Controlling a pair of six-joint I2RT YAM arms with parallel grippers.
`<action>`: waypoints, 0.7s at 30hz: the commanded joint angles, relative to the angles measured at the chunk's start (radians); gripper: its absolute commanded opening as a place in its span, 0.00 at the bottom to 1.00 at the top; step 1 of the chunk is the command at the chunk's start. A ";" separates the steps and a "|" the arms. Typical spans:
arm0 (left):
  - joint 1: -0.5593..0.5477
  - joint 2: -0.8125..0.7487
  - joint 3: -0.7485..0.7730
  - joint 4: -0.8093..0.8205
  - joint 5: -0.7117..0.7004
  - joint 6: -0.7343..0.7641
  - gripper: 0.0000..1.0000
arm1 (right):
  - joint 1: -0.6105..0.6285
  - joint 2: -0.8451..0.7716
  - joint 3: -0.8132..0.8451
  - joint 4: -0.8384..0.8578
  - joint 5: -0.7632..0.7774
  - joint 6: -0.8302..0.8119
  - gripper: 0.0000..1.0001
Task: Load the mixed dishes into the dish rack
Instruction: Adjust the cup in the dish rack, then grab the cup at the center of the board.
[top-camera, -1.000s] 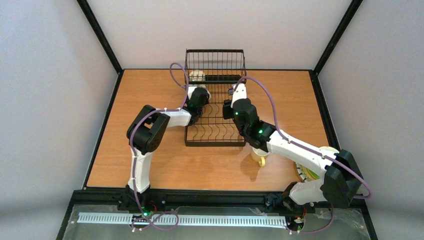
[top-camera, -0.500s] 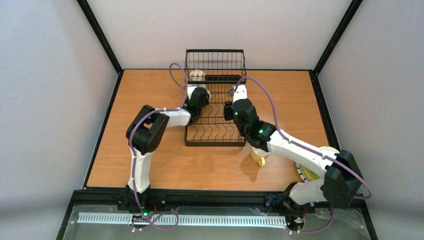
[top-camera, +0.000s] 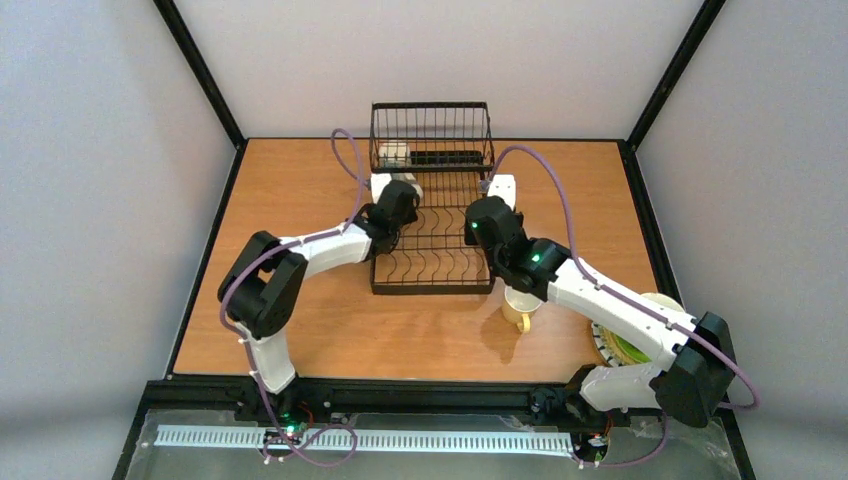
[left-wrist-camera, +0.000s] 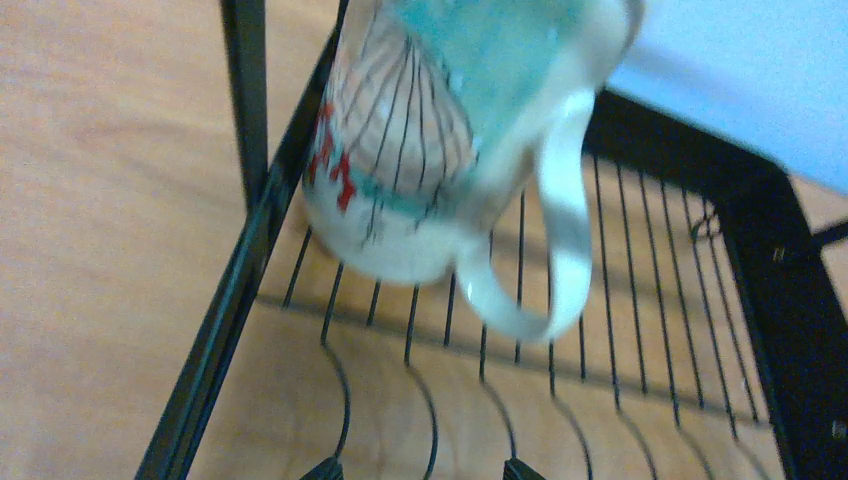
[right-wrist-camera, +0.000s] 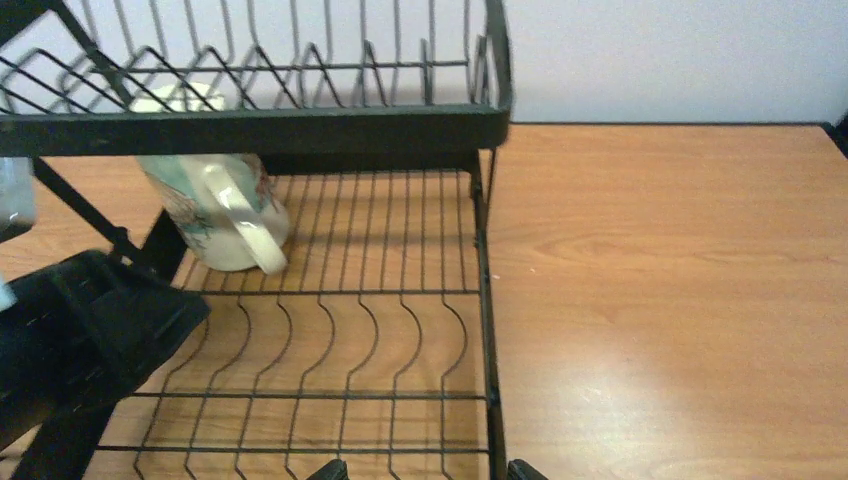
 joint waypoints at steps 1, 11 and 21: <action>-0.078 -0.119 -0.029 -0.166 -0.046 -0.074 0.91 | -0.006 -0.037 0.036 -0.248 0.066 0.175 0.92; -0.189 -0.334 -0.156 -0.321 -0.089 -0.170 0.91 | -0.006 -0.166 -0.049 -0.395 0.044 0.331 0.92; -0.241 -0.432 -0.230 -0.415 -0.010 -0.203 0.91 | -0.006 -0.126 -0.090 -0.515 -0.028 0.444 0.92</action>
